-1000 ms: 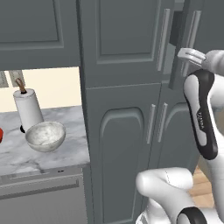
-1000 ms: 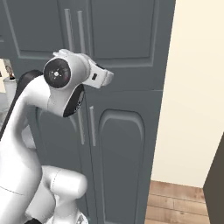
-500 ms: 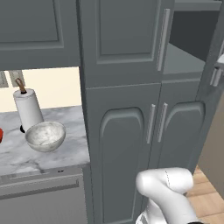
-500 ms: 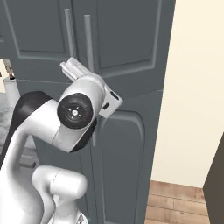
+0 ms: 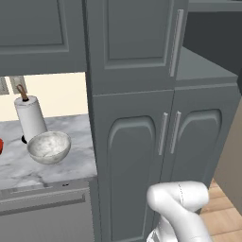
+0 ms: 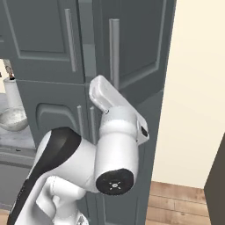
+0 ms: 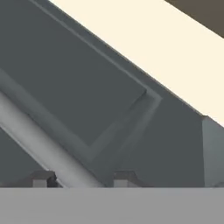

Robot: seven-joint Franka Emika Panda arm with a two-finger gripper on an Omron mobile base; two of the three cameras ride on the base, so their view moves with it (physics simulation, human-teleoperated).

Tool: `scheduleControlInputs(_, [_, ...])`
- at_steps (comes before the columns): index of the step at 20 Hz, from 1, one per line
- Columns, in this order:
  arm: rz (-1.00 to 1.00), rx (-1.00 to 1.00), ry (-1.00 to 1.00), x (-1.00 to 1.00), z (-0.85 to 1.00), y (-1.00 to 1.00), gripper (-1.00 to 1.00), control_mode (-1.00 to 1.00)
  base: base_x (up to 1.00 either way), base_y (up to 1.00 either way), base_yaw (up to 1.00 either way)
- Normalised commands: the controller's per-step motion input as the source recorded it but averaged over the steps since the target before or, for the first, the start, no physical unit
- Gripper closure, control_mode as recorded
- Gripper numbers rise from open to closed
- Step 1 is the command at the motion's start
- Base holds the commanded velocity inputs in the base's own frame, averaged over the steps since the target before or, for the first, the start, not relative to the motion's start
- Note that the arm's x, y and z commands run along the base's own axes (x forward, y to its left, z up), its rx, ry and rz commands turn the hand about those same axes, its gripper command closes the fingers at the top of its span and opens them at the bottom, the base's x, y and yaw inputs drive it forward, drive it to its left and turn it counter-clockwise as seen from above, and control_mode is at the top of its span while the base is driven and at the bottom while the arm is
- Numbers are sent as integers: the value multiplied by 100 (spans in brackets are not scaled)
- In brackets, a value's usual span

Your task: Open the cabinet. Pick the bowls from the counter and place them in the cabinet. Then close the cabinet.

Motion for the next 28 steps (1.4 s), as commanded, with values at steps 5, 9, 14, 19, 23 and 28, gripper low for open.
scheduleControlInputs(5, [-11,17,0,-63,6,-97,-100,-100,0,0,0])
scheduleControlInputs(9, [-28,11,0,-100,27,-37,-100,-100,0,0,0])
scheduleControlInputs(14, [-30,-2,5,-83,24,34,-100,-100,0,0,0])
scheduleControlInputs(19, [-19,-21,7,23,0,100,-100,-100,0,0,0])
scheduleControlInputs(23, [-12,-13,9,54,0,85,-100,-100,0,0,0])
scheduleControlInputs(28, [-8,-8,5,51,4,55,-100,-100,0,0,0])
